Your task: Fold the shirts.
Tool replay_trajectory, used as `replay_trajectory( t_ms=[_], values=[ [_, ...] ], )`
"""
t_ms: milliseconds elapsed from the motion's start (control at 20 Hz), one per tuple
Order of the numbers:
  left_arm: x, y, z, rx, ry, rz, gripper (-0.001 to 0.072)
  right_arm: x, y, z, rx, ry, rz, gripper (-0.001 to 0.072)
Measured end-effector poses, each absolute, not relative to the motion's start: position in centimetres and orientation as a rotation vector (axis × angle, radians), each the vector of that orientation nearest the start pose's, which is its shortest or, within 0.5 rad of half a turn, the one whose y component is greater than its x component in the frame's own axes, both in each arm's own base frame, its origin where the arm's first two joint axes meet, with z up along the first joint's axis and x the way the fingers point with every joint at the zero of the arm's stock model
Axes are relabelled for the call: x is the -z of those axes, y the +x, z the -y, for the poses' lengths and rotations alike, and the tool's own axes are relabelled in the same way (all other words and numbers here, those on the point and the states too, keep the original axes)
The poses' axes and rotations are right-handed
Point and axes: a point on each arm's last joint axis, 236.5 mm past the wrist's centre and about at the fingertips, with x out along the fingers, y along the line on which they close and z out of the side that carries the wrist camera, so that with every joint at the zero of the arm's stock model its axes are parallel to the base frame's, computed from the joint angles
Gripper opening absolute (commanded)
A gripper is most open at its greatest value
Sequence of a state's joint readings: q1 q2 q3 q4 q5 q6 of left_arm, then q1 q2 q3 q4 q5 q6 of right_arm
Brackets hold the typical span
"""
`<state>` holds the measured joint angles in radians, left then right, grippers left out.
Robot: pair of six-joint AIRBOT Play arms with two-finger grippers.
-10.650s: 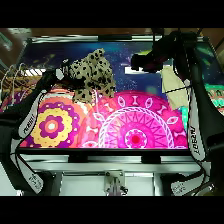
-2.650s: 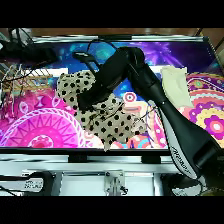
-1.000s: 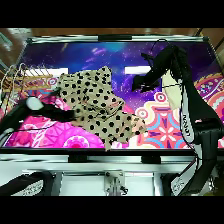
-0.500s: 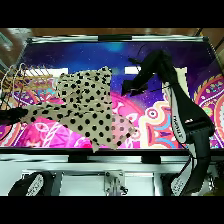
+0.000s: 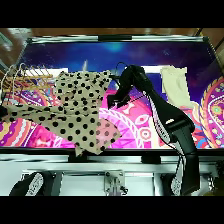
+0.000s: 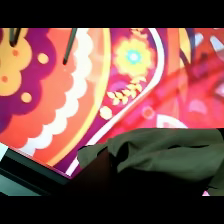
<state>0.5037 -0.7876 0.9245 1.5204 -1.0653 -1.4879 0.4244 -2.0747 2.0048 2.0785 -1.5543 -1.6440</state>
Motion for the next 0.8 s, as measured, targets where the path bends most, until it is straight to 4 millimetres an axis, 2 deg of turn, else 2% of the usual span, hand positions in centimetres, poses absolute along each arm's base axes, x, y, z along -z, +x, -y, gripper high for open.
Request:
replay_trajectory(
  t_ms=[100,200,250,350,400,550,650,800],
  values=[
    [-9.3,30.0,-14.6,-0.384,-0.249,-0.922,0.0675,5.4,40.2,-30.1,-0.759,0.03,-1.637,0.0624],
    [-7.9,30.9,-12.6,-0.31,-0.315,-0.97,0.065,4.5,41.0,-28.9,-0.746,0.047,-1.618,0.0624],
    [-7.5,31.3,-11.2,-0.265,-0.332,-0.99,0.0588,4.0,41.5,-28.1,-0.734,0.061,-1.61,0.0624],
    [-7.4,32.2,-7.8,-0.16,-0.328,-1.013,0.0589,2.5,42.7,-26.1,-0.7,0.092,-1.581,0.0624],
    [-7.6,32.6,-5.7,-0.098,-0.308,-1.016,0.0593,1.8,43.3,-25.1,-0.682,0.108,-1.567,0.0624],
    [-7.7,33.4,1.6,0.106,-0.22,-1.034,0.0681,-0.1,44.5,-22.7,-0.637,0.151,-1.528,0.0624],
    [-7.3,33.8,7.1,0.248,-0.146,-1.034,0.0681,-0.9,45.0,-21.4,-0.612,0.17,-1.508,0.0625],
    [-5.4,34.5,13.9,0.388,-0.071,-1.035,0.0681,-1.6,45.1,-20.7,-0.6,0.179,-1.503,0.0624]
  ],
)
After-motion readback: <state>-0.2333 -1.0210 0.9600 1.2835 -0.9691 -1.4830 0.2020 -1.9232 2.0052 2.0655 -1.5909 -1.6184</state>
